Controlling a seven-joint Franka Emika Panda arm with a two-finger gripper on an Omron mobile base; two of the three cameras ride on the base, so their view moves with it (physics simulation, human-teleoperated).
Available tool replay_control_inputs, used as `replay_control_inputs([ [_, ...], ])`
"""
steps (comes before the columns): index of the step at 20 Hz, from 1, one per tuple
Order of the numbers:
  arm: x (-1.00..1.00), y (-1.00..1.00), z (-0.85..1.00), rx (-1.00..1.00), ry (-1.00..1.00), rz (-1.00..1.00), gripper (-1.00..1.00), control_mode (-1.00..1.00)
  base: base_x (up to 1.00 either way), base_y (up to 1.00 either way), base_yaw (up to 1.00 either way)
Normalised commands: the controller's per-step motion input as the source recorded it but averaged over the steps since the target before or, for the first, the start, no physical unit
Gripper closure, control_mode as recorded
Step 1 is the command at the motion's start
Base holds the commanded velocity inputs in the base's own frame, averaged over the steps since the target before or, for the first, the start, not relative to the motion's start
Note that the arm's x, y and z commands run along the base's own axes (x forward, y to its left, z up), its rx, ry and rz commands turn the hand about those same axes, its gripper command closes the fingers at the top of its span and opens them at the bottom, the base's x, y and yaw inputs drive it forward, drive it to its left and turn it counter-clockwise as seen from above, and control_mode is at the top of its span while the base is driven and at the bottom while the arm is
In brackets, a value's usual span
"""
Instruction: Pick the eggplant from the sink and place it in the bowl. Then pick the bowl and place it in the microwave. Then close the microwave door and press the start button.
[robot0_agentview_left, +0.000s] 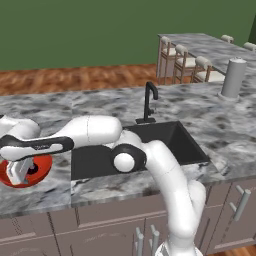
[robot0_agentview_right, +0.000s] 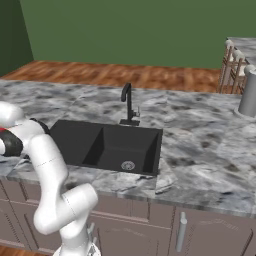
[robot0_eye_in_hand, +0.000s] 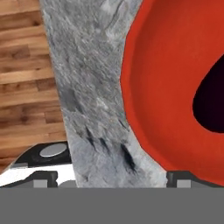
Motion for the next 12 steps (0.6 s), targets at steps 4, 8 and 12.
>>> replay_control_inputs([
  [4, 0.25, -0.16, -0.31, 0.0, 0.0, 0.1, -1.0, -1.0, 0.0, 0.0, 0.0],
  [8, 0.33, 0.0, -0.22, 0.0, 0.0, 0.12, -1.0, -1.0, 0.0, 0.0, 0.0],
  [12, 0.11, 0.0, -0.36, -0.01, 0.0, 0.14, -1.0, -1.0, 0.0, 0.0, 0.0],
])
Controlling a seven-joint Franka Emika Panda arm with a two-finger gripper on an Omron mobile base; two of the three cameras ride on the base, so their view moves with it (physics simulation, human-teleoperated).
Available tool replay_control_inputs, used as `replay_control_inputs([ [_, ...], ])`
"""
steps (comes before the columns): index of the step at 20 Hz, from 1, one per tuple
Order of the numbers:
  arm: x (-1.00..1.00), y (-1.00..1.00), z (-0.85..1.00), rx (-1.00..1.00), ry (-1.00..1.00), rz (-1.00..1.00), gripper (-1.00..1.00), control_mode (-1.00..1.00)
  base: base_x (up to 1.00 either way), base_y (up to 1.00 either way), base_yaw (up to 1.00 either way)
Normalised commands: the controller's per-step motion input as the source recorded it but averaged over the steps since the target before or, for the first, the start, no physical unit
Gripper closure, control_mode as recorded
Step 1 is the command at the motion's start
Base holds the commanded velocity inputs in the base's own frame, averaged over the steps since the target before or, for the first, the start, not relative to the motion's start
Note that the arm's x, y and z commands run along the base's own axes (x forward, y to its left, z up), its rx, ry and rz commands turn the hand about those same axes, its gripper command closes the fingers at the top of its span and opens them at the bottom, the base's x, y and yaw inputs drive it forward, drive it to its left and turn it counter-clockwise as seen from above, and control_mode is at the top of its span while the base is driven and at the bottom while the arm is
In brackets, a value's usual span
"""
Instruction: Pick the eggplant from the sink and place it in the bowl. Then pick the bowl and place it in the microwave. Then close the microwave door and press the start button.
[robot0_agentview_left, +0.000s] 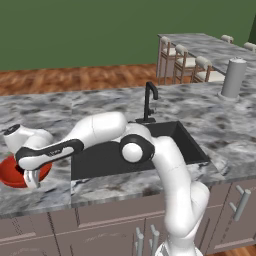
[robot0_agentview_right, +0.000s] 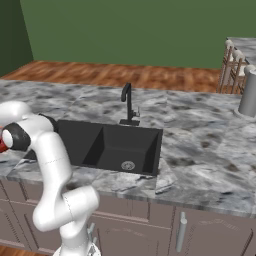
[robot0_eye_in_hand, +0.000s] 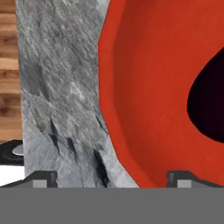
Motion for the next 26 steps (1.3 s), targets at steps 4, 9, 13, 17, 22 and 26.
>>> replay_control_inputs([
  [4, 0.19, 0.0, -0.38, -0.02, 0.0, 0.14, -1.0, -1.0, 0.0, 0.0, 0.0],
  [9, 0.24, 0.0, -0.14, 0.0, -0.02, 0.11, -1.0, -1.0, 0.0, 0.0, 0.0],
  [13, 0.12, 0.0, 0.0, 0.0, -0.1, 0.08, -1.0, -1.0, 0.0, 0.0, 0.0],
  [17, 0.13, 0.02, -0.15, 0.0, -0.07, 0.07, -1.0, -1.0, 0.0, 0.0, 0.0],
  [22, 0.09, 0.02, -0.34, 0.0, -0.05, 0.08, -1.0, -1.0, 0.0, 0.0, 0.0],
  [26, 0.01, 0.0, -0.16, 0.0, -0.05, 0.04, 1.0, -1.0, 0.0, 0.0, 0.0],
])
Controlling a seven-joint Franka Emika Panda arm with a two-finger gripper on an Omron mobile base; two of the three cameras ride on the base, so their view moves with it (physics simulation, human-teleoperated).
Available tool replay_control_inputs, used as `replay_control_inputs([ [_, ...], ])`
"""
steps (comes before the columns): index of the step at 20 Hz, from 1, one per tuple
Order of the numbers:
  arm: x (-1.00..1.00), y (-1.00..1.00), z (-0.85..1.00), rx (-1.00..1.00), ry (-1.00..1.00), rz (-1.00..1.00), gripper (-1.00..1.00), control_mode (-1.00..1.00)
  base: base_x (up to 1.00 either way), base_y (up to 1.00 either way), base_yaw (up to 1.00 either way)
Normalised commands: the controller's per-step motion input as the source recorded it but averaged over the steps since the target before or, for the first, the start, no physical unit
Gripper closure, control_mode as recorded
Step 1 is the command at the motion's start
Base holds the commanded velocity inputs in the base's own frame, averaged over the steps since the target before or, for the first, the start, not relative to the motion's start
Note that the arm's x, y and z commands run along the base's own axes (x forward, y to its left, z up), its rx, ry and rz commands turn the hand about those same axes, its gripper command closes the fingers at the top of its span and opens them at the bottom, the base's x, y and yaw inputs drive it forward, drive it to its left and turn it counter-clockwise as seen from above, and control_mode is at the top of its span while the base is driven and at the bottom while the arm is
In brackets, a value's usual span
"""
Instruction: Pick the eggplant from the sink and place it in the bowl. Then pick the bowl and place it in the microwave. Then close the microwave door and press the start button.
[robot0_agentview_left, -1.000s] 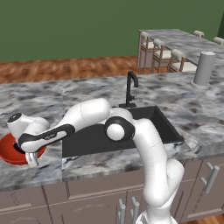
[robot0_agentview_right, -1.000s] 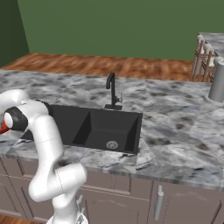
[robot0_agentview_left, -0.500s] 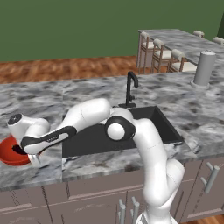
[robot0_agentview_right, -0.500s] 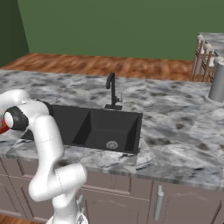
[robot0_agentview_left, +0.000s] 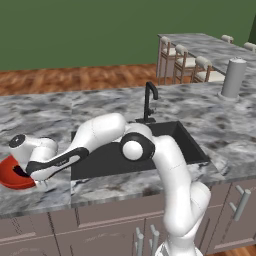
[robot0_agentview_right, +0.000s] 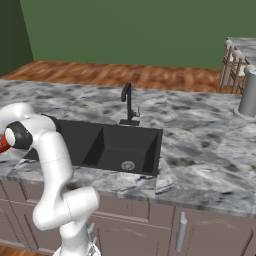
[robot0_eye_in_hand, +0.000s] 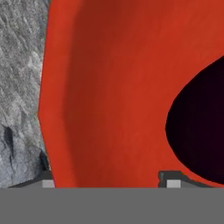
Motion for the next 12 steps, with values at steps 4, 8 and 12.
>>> replay_control_inputs([
  [4, 0.0, 0.0, 0.0, 0.0, 0.0, 0.0, 1.0, -1.0, 0.0, 0.0, 0.0],
  [8, 0.0, -0.18, -0.05, 0.0, 0.05, -0.01, 1.0, -1.0, 0.0, 0.0, 0.0],
  [12, -0.1, -0.49, 0.37, 0.02, 0.0, -0.06, 1.0, -1.0, 0.0, 0.0, 0.0],
])
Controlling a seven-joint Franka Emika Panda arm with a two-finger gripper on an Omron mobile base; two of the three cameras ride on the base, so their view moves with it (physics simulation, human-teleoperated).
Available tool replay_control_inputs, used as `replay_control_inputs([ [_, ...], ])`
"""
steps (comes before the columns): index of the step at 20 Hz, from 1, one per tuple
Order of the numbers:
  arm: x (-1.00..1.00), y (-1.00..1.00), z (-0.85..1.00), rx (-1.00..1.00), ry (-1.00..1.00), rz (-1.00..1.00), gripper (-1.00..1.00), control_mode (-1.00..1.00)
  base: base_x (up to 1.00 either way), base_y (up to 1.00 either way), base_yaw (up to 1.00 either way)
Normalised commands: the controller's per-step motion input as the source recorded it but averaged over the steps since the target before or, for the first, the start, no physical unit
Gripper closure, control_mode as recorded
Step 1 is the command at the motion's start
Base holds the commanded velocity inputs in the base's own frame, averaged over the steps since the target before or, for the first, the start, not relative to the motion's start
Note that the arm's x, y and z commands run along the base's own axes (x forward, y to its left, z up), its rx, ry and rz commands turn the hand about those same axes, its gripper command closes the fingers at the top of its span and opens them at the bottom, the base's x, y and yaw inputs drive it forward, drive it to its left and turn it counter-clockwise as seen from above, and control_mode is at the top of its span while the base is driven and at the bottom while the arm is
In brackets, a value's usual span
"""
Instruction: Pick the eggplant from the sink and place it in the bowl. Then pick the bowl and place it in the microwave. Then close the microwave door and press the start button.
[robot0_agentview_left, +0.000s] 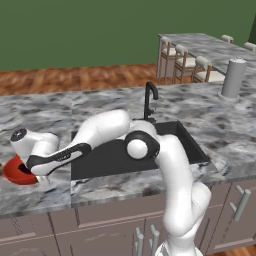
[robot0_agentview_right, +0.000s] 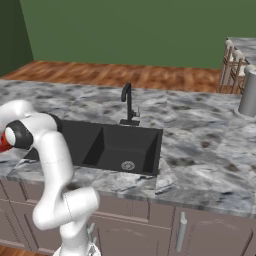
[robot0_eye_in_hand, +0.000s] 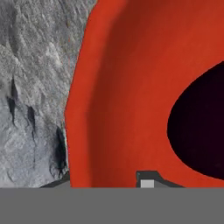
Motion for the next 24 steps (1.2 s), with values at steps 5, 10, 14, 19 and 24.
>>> replay_control_inputs([
  [5, -0.4, -0.79, 0.88, 0.11, -0.03, -0.01, 1.0, -1.0, 0.0, 0.0, 0.0],
  [10, -0.49, -0.92, 0.96, 0.12, -0.11, 0.0, 1.0, -1.0, 0.0, 0.0, 0.0],
  [14, -0.43, -1.0, 0.91, 0.11, -0.11, 0.02, 1.0, -1.0, 0.0, 0.0, 0.0],
  [19, -0.38, -1.0, 0.93, 0.11, -0.17, 0.01, 1.0, -1.0, 0.0, 0.0, 0.0],
  [24, -0.26, -1.0, 0.9, 0.11, -0.07, 0.0, 1.0, -1.0, 0.0, 0.0, 0.0],
])
